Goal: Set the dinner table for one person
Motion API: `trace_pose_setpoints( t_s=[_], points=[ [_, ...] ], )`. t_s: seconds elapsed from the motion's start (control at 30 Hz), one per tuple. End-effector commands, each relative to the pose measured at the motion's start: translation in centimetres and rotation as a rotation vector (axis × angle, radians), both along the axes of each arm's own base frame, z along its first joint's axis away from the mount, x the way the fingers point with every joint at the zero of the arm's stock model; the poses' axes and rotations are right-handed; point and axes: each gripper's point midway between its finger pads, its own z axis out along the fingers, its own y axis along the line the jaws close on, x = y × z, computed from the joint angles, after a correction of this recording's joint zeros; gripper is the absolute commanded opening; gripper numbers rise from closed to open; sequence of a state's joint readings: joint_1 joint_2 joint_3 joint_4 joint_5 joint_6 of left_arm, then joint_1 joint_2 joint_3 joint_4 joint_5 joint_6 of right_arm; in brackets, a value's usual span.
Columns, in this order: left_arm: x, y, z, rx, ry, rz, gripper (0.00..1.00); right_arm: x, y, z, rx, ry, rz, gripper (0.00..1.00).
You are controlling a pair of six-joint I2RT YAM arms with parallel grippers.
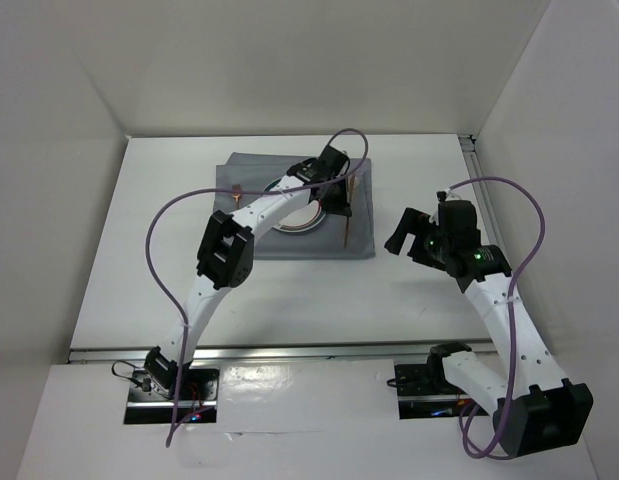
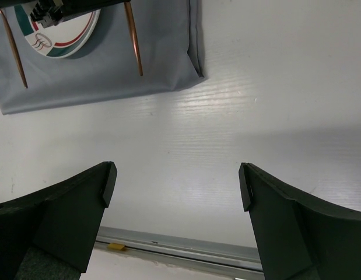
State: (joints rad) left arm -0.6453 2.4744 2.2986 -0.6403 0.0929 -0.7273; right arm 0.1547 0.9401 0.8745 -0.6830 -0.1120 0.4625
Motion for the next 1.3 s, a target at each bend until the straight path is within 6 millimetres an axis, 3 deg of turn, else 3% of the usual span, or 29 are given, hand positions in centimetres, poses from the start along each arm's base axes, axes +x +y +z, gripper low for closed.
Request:
trace_pose_setpoints(
  t_s=[0.0,0.23,0.47,0.57,0.6,0.67,0.87,0.97,1.07,1.13,1.27],
  points=[
    [1.4,-1.0,0.2,-0.088,-0.001,0.018,0.00,0.4,-0.3,0.7,-0.034,-0.033,0.005,1.00],
    [1.1,-1.4,-0.9,-0.108,0.027,0.016,0.00,0.9,-0.9,0.9,-0.073,-0.050,-0.007,1.00],
    [2.7,-1.0,-1.8,-0.124,0.025,0.049,0.00,1.1,-0.9,1.2,-0.073,-0.050,-0.007,1.00],
    [2.3,-1.0,-2.9,-0.162,0.062,0.046,0.01,0.9,-1.0,1.1,-0.075,-0.041,-0.006,1.00],
    [2.5,-0.6,-2.9,-0.172,0.069,0.055,0.13,0.9,-1.0,1.1,-0.075,-0.041,-0.006,1.00],
    [2.7,-0.8,-2.2,-0.184,0.052,0.054,0.21,0.9,-1.0,1.1,-0.075,-0.041,-0.006,1.00],
    [2.6,-0.4,-1.0,-0.174,0.020,0.038,0.31,1.0,-1.1,1.9,-0.078,-0.060,-0.014,1.00],
    [2.6,-0.4,-0.2,-0.177,0.015,0.038,0.44,1.0,-1.1,1.9,-0.078,-0.060,-0.014,1.00],
    [2.4,-0.4,0.9,-0.181,0.000,0.018,0.46,0.9,-0.9,2.1,-0.071,-0.059,-0.006,1.00],
    [2.2,-0.3,1.5,-0.181,0.000,0.017,0.58,1.0,-0.9,2.6,-0.062,-0.068,-0.012,1.00],
    [1.8,0.1,2.9,-0.171,-0.011,0.002,0.67,0.9,-0.9,3.8,-0.059,-0.089,-0.013,1.00]
  ],
)
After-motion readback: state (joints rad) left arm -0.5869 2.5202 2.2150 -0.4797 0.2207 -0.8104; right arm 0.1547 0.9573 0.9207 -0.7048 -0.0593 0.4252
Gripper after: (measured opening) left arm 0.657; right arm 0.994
